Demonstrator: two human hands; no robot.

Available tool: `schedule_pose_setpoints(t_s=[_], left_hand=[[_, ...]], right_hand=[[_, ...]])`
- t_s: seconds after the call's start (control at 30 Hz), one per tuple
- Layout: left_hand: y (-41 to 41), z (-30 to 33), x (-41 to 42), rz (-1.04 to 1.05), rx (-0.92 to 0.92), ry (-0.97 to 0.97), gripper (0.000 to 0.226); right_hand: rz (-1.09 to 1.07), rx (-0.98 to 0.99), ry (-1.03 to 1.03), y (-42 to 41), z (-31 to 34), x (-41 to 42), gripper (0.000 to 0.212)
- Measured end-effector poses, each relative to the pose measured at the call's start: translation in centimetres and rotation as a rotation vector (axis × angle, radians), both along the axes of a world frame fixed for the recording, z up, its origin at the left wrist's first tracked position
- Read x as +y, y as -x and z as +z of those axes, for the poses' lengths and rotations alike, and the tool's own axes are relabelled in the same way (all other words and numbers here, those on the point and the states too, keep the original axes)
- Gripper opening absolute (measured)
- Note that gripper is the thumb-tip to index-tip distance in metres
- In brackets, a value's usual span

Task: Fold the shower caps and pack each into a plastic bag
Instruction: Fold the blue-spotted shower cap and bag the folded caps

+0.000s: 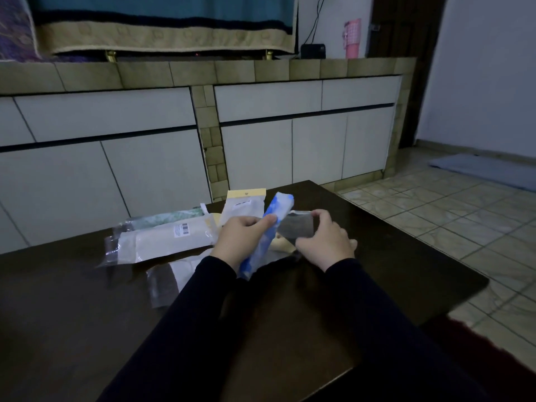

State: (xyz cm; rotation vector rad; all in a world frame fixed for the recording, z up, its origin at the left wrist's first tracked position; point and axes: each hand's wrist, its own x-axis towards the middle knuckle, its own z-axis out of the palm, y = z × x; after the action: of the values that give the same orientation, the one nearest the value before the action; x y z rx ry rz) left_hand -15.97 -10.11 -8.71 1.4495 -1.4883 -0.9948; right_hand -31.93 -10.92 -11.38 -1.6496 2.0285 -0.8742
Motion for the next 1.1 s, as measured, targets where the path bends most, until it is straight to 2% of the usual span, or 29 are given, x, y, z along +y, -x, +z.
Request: schedule_pose_setpoints(t_s=[0.07,0.17,0.27,0.4,0.6,0.7,0.87,0.93,1.07,1.1], left_hand=[[-0.1,-0.3,0.0,-0.004,0.053,-0.058,0.039],[-0.3,-0.6,0.2,-0.02,0.071,-0.101,0.048],[-0.4,-0.4,0.3,-0.067,0.069,-0.092,0.038],[-0.5,0.0,0.7,-0.147,-0.008,-0.062,0.024],[-1.1,0.3,1.1,-0.208,-0.252,-0.029,0.032],[-0.9,0.2,1.3,-0.174,-0.309,0.0,0.031],[-0.2,0.1,1.6,-0.167,-0.433,0.1,0.029],[-0.1,0.1,1.9,-0.199,-0.498,0.142,0.028],[-0.2,0.5,2.0,-0.259,-0.519,0.075,0.032],[-0.3,0.7,2.0,-0.284,-0.551,0.06,0.034]], right_hand=[[0.087,0.191,0.064,0.2,0.2,0.3,0.072],[0.324,0.313,0.122,1.1,0.3,-0.2,0.051],[0.378,0.235,0.06,2.2,-0.1,-0.1,0.025],[0.301,0.194,0.179,2.4,-0.5,0.2,0.019],[0.264,0.056,0.288,2.5,-0.4,0.3,0.004],[0.29,0.018,0.353,2.9,-0.5,0.4,0.006],[0.499,0.117,0.466,2.3,-0.9,0.6,0.007],[0.544,0.048,0.442,2.4,-1.0,0.6,0.006],[0.635,-0.326,0.313,2.7,-0.9,1.6,0.023],[0.627,-0.355,0.299,2.9,-0.8,2.0,0.022]])
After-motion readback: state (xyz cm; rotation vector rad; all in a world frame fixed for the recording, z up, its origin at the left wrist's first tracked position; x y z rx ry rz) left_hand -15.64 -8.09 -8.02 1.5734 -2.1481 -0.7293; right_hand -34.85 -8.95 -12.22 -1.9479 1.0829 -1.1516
